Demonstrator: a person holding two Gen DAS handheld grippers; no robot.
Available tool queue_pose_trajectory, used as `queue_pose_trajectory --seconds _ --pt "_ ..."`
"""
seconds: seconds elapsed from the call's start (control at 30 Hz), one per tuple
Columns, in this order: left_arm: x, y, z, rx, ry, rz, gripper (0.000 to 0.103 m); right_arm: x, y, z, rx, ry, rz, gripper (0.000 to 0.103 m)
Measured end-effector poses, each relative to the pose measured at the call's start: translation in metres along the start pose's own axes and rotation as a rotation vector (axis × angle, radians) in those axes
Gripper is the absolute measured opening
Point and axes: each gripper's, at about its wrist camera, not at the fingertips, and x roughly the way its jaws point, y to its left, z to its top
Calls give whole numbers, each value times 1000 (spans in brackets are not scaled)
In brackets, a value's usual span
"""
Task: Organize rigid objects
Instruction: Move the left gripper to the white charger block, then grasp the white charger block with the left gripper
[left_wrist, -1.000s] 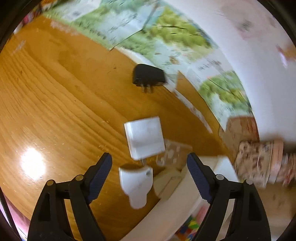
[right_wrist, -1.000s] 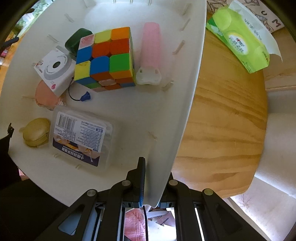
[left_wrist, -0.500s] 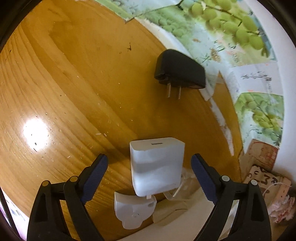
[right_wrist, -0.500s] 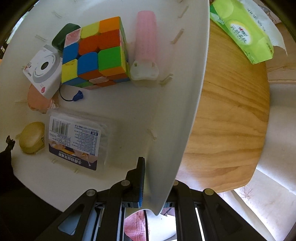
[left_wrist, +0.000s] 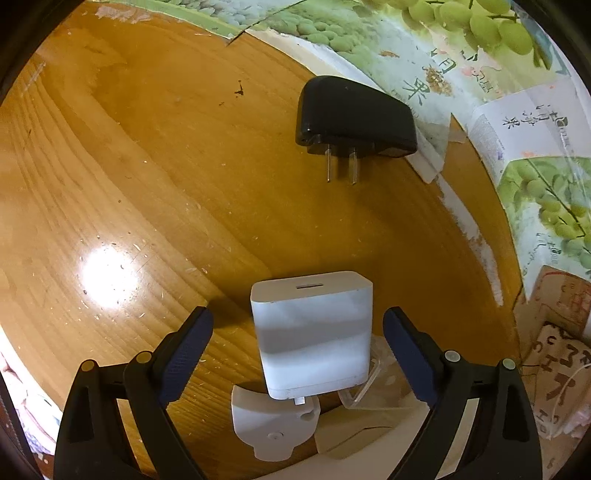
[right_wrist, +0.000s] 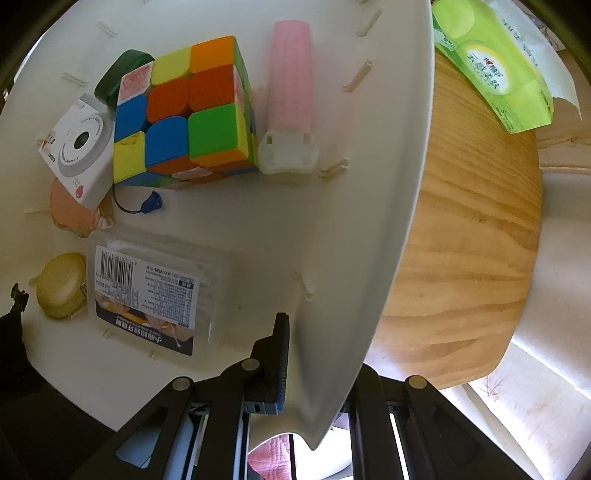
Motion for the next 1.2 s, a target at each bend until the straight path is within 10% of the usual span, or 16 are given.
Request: queue_pose_trajectory --seconds 0.7,1.2 --pt "-18 8 -7 -5 -72 3 61 1 0 8 -7 -16 -11 10" --pt "-24 45 -23 16 -54 -35 60 -11 19 -26 -16 -40 -29 10"
